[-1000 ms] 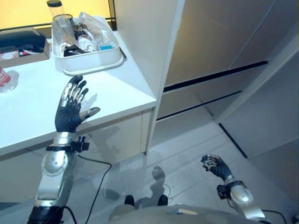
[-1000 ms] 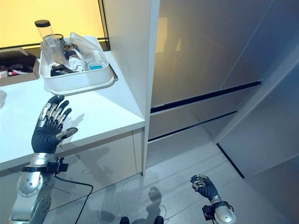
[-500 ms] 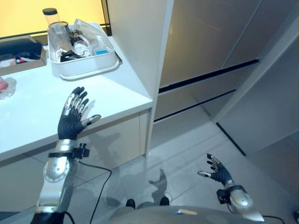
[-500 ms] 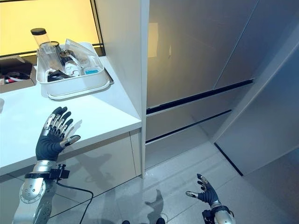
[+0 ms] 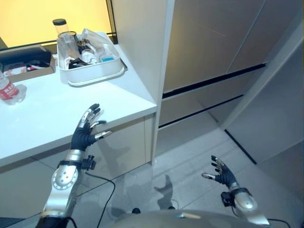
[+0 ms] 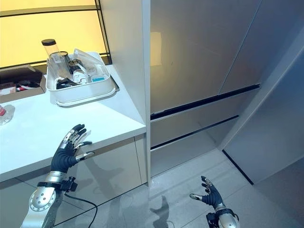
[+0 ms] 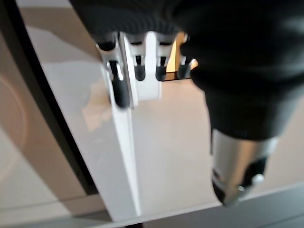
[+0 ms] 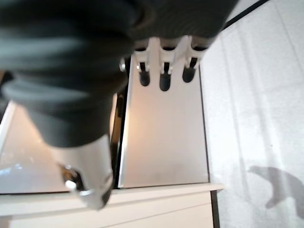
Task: Take the drinks into the refrigerator
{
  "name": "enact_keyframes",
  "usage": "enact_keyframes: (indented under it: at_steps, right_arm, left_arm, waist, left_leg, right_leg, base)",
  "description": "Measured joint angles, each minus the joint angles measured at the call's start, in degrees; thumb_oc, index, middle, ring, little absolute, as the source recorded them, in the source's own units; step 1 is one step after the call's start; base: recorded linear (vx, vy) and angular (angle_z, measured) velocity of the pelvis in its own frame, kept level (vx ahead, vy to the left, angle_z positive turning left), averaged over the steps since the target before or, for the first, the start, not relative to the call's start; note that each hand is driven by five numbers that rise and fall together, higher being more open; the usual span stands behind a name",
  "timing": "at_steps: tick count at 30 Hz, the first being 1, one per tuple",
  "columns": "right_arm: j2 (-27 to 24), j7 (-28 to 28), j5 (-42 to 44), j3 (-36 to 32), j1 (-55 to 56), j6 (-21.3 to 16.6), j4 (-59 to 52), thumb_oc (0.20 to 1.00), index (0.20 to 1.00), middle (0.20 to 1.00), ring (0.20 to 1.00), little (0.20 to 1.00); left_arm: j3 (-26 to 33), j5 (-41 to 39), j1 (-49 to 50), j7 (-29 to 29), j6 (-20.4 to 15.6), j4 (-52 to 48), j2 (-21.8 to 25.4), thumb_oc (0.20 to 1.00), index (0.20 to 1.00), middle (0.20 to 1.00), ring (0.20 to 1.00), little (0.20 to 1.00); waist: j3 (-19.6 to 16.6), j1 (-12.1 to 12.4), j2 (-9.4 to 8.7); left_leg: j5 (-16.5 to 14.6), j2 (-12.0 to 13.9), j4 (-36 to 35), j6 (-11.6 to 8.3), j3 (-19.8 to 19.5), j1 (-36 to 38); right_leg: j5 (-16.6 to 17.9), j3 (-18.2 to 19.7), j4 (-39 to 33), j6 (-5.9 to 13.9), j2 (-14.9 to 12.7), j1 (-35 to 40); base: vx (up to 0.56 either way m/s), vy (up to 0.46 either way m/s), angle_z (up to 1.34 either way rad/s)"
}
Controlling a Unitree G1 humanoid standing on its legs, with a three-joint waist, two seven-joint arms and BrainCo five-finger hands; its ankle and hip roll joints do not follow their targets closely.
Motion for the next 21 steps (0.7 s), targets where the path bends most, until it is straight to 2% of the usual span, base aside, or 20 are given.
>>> enact_keyframes:
  at_steps: [6, 12, 16, 18, 21]
  right_arm:
    - [-1.25, 0.0, 0.0, 0.01, 0.52, -0.12, 0.0, 1.0, 1.0, 1.0, 1.0, 1.0]
    - [-1.36, 0.07, 0.0, 0.04, 1.07, -0.79, -0.18, 1.0, 1.0, 1.0, 1.0, 1.0]
    - [-1.38, 0.24, 0.0, 0.11, 1.13, -1.0, -0.71, 1.0, 1.0, 1.0, 1.0, 1.0]
    - [-1.38, 0.58, 0.0, 0.29, 0.95, -1.29, -1.08, 1.0, 1.0, 1.0, 1.0, 1.0]
    - [-1.52, 1.1, 0.0, 0.32, 1.07, -1.36, -1.28, 1.0, 1.0, 1.0, 1.0, 1.0]
  left_arm:
    - [-0.21, 0.51, -0.04, -0.07, -0.2, 0.13, 0.57, 1.0, 1.0, 1.0, 1.0, 1.0]
    - [-1.21, -1.23, 2.0, -2.24, -0.1, -3.78, 3.98, 1.0, 1.0, 1.0, 1.0, 1.0]
    - [-2.58, -4.24, 4.13, -6.32, 0.27, -7.3, 8.87, 1.0, 1.0, 1.0, 1.0, 1.0]
    - [-5.58, -5.9, 4.41, -9.19, 1.72, -7.91, 11.89, 1.0, 1.0, 1.0, 1.0, 1.0]
    - [-5.61, -8.73, 4.44, -11.69, 2.59, -8.74, 14.41, 1.0, 1.0, 1.0, 1.0, 1.0]
  waist:
    - [-0.21, -0.01, -0.05]
    - [0.04, 0.08, -0.7]
    - [0.45, 0.1, -1.23]
    - [0.59, 0.0, -1.21]
    - [0.67, 0.04, -1.31]
  left_leg:
    - [0.06, -0.02, -0.01, 0.1, 0.02, 0.01]
    - [0.06, -0.07, -0.03, 0.11, -0.03, -0.03]
    - [0.08, -0.11, -0.01, 0.14, -0.04, -0.03]
    - [0.08, -0.15, -0.01, 0.15, 0.01, -0.04]
    - [0.08, -0.14, 0.0, 0.14, 0.03, -0.03]
  right_leg:
    - [0.36, 0.01, -0.76, 0.44, 0.05, 0.37]
    - [0.36, -0.01, -0.81, 0.44, 0.0, 0.11]
    - [0.38, -0.01, -0.76, 0.46, -0.03, -0.01]
    - [0.38, 0.04, -0.78, 0.46, -0.06, -0.07]
    - [0.37, 0.06, -0.76, 0.47, -0.05, -0.05]
  base:
    - [0.0, 0.0, 0.0]
    - [0.0, 0.0, 0.0]
    - [0.0, 0.0, 0.0]
    - [0.0, 0.0, 0.0]
    - [0.0, 0.0, 0.0]
